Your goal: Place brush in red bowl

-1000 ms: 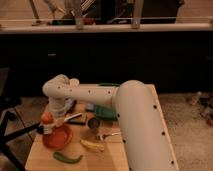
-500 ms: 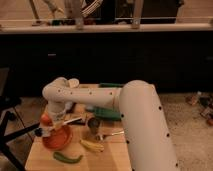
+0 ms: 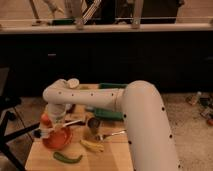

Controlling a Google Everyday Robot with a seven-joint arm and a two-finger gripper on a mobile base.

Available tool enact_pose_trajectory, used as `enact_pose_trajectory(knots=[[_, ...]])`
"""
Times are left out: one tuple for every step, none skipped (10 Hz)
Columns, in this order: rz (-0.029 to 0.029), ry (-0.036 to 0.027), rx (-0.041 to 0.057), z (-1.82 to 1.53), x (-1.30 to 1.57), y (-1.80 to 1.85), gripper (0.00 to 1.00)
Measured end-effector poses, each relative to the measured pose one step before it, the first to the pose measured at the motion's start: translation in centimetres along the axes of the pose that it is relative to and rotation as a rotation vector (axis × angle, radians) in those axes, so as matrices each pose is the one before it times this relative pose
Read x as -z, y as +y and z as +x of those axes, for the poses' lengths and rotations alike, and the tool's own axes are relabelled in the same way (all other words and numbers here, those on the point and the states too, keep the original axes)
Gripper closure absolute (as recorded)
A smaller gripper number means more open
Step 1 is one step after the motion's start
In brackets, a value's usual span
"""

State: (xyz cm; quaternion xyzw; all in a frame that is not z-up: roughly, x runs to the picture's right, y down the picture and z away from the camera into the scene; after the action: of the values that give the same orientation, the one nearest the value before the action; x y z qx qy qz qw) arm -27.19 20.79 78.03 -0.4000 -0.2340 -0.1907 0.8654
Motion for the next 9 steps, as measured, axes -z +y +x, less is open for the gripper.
enact_pose_trajectory(knots=[[0.00894, -0.00166, -0.00884, -0.011, -0.006, 0.219, 1.00], [0.00716, 0.00178, -0.01074, 0.054, 0.029, 0.157, 1.00], [0.00554, 0.00340, -0.00955, 0.015, 0.067, 0.107, 1.00], [0.00452, 0.00650, -0.00951, 0.007, 0.043, 0.109, 1.00], [0.00296, 0.00535, -0.00600, 0.028, 0.052, 0.044, 1.00], [0.00145, 0.00615, -0.00414, 0.025, 0.060, 0.020, 1.00], [-0.00109, 0.00505, -0.00235, 0.030, 0.008, 0.006, 1.00], [-0.00522, 0.00613, -0.00208, -0.082, -0.028, 0.024, 0.95], [-0.00550, 0.00370, -0.00041, -0.145, -0.033, -0.045, 0.83]])
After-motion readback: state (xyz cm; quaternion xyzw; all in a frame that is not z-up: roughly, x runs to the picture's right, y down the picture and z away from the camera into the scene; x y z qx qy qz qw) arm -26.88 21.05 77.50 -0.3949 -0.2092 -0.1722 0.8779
